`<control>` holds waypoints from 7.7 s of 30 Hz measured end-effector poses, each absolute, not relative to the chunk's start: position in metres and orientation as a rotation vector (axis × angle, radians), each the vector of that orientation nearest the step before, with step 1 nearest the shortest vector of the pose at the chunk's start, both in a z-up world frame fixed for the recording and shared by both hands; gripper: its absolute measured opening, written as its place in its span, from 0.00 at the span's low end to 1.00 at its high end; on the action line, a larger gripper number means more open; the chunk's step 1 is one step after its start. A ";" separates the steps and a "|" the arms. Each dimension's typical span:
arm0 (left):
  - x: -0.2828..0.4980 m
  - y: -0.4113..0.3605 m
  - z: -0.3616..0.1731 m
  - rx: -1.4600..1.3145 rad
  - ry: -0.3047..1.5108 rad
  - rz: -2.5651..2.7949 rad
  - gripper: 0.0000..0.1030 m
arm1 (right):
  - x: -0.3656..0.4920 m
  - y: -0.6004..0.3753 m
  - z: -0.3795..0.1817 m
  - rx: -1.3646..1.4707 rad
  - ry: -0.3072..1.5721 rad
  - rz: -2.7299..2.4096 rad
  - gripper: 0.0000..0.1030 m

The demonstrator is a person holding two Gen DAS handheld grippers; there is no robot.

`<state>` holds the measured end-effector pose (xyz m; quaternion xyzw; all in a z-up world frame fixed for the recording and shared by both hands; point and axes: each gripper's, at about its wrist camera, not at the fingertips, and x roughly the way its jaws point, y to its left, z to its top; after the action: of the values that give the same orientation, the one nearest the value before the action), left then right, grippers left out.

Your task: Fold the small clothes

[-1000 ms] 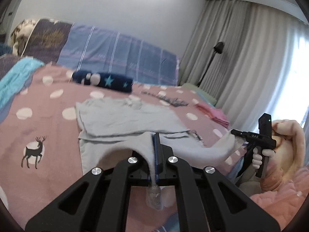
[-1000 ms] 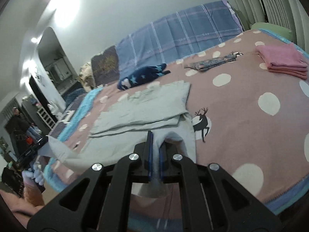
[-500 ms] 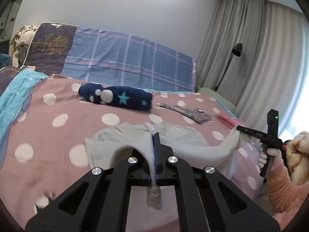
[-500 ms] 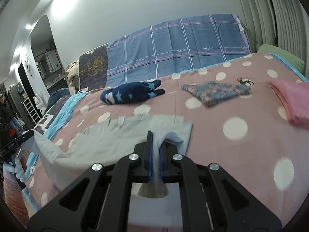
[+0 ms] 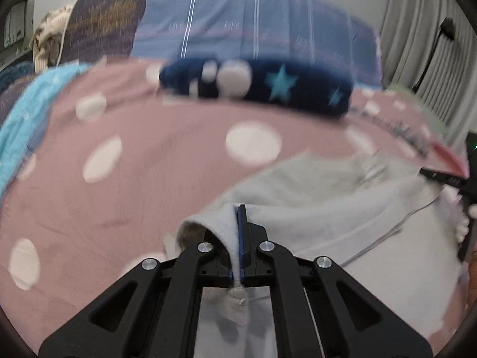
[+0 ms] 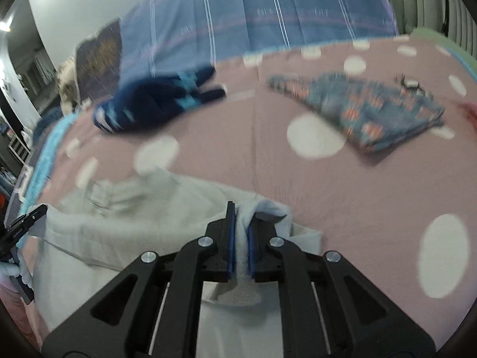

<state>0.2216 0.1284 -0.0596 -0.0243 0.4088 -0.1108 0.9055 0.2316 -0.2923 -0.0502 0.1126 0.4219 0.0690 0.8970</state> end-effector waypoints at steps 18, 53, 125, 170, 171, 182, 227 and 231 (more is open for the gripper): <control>0.139 0.121 -0.033 0.180 0.808 -0.302 0.42 | 0.145 -0.260 -0.054 -0.503 0.796 0.182 0.57; 0.279 0.148 -0.068 -0.085 0.964 -0.217 0.07 | 0.304 -0.315 -0.058 0.230 0.968 0.264 0.05; -0.018 0.188 -0.088 -0.581 0.853 -0.323 0.09 | -0.011 -0.354 -0.072 0.564 0.968 0.047 0.12; 0.106 0.204 -0.092 -0.507 0.804 -0.671 0.27 | 0.123 0.051 0.039 -0.519 0.928 0.614 0.25; 0.101 0.202 -0.089 -0.498 0.775 -0.689 0.27 | 0.137 0.060 0.040 -0.530 0.934 0.619 0.25; 0.091 0.216 -0.089 -0.592 0.677 -0.751 0.28 | 0.180 0.171 -0.010 -0.736 1.079 0.761 0.43; 0.155 0.256 -0.109 -0.866 0.878 -0.699 0.46 | 0.015 0.016 -0.015 -0.408 0.879 0.840 0.26; 0.198 0.248 -0.108 -0.860 0.929 -0.607 0.09 | -0.024 0.029 -0.022 -0.536 0.770 0.813 0.42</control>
<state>0.1978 0.2479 -0.1085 -0.3957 0.4275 -0.2791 0.7634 -0.0236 0.0293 -0.0217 -0.2512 0.3608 0.3811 0.8133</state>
